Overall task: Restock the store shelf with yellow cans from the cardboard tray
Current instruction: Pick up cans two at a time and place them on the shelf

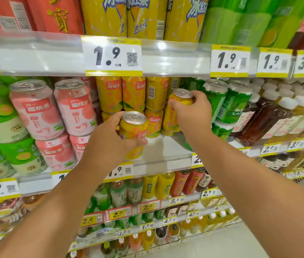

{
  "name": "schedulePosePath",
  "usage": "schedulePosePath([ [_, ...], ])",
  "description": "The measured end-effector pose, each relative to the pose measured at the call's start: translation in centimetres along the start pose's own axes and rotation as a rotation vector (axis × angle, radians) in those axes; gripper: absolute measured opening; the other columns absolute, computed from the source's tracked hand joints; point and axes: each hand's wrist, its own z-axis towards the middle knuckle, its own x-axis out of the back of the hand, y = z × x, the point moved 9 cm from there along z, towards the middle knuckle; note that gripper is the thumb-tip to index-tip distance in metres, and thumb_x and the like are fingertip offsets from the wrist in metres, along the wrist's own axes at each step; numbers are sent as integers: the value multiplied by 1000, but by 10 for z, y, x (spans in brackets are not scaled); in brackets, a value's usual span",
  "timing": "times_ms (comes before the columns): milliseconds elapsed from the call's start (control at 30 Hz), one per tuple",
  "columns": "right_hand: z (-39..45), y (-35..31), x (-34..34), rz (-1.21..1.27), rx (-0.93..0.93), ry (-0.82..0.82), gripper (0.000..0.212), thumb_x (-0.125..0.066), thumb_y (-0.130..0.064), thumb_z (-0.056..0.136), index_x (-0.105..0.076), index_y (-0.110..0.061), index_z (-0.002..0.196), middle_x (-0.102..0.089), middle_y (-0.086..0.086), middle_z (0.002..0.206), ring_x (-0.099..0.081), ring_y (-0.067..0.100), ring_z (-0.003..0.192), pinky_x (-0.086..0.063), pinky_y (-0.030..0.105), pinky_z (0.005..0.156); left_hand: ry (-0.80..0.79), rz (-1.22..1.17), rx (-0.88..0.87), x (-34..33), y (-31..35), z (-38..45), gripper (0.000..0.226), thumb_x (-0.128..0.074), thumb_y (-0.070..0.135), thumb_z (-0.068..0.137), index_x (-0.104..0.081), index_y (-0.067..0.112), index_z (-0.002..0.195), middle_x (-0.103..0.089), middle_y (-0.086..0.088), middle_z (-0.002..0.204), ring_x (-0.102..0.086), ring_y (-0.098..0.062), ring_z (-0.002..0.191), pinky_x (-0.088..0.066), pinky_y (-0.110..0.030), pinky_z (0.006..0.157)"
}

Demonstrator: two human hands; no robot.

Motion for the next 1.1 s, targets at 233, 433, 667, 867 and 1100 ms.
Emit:
schedulePosePath([
  [233,8,1,-17,13,-36,61,68,-72,-26,88,-41,-14,148,-56,3,137,-55,23,123,-47,41,104,-56,-20,-30,-5,-8,9,75,-89,49,58,-57,45,125,-68,19,107,-66,-7,95,-57,-36,85],
  [433,11,-2,-26,28,-30,95,65,-67,-26,92,-37,-14,149,-54,4,137,-55,23,123,-46,38,104,-69,-37,-48,-4,-11,12,75,-89,49,59,-57,42,127,-67,21,110,-64,-4,99,-55,-33,88],
  [667,20,-11,-29,65,5,165,65,-69,-26,89,-40,-15,146,-54,5,138,-55,24,124,-47,42,104,-79,-25,-53,2,-11,19,74,-89,51,58,-59,39,125,-70,18,107,-67,-6,96,-57,-38,87],
  [867,32,-22,-25,6,54,189,63,-72,-31,85,-43,-14,139,-56,6,130,-58,22,115,-50,39,99,-81,-29,-62,6,-4,25,74,-89,50,58,-60,37,125,-71,15,108,-68,-7,95,-58,-36,87],
  [1100,43,-19,-26,2,58,183,52,-71,-29,88,-48,-13,132,-55,3,128,-55,17,110,-47,33,99,-66,-11,-74,10,2,26,76,-89,50,59,-58,36,128,-69,16,112,-67,-8,100,-57,-34,88],
])
